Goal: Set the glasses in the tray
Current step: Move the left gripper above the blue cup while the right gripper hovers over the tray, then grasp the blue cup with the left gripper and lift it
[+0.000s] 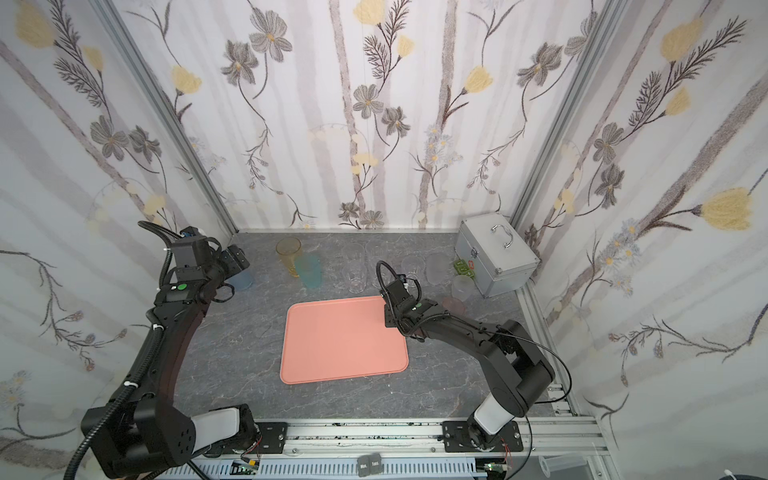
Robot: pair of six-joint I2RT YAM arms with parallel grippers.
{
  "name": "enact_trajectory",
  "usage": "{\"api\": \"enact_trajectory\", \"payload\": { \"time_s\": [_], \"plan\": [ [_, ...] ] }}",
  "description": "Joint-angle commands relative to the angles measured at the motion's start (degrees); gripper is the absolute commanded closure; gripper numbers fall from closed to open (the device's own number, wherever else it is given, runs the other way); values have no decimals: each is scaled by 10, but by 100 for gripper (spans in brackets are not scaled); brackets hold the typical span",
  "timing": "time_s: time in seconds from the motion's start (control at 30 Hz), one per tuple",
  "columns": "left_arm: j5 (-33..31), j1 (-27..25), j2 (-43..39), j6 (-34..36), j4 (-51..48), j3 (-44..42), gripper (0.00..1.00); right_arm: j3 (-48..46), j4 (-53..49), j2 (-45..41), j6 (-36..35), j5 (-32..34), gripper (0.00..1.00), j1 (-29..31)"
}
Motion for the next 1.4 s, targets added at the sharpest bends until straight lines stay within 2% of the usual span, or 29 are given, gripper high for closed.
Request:
{"api": "enact_trajectory", "payload": {
  "time_s": [0.0, 0.17, 0.43, 0.63, 0.7, 0.87, 1.03, 1.1, 1.27, 1.37],
  "plan": [
    [34, 38, 48, 18, -13, 38, 17, 12, 22, -8, 28, -21, 51, 16],
    [60, 37, 145, 38, -30, 124, 29, 24, 33, 8, 36, -28, 51, 39],
    [7, 4, 285, 102, -90, 234, 35, 33, 46, 29, 50, -45, 51, 80],
    [-29, -2, 356, 123, -114, 291, 43, 40, 54, 40, 55, -58, 52, 94],
    [-27, -3, 375, 126, -125, 305, 47, 40, 55, 41, 53, -56, 52, 94],
    [-37, -3, 398, 136, -129, 310, 48, 43, 54, 47, 49, -55, 52, 94],
    [-38, -2, 432, 137, -129, 334, 53, 54, 48, 59, 43, -59, 52, 94],
    [-43, -2, 441, 141, -128, 344, 58, 55, 47, 59, 41, -56, 52, 94],
    [-56, -1, 461, 148, -131, 355, 82, 50, 52, 59, 41, -51, 53, 94],
    [-54, 0, 444, 146, -133, 345, 96, 43, 64, 50, 46, -53, 54, 94]
  ]
}}
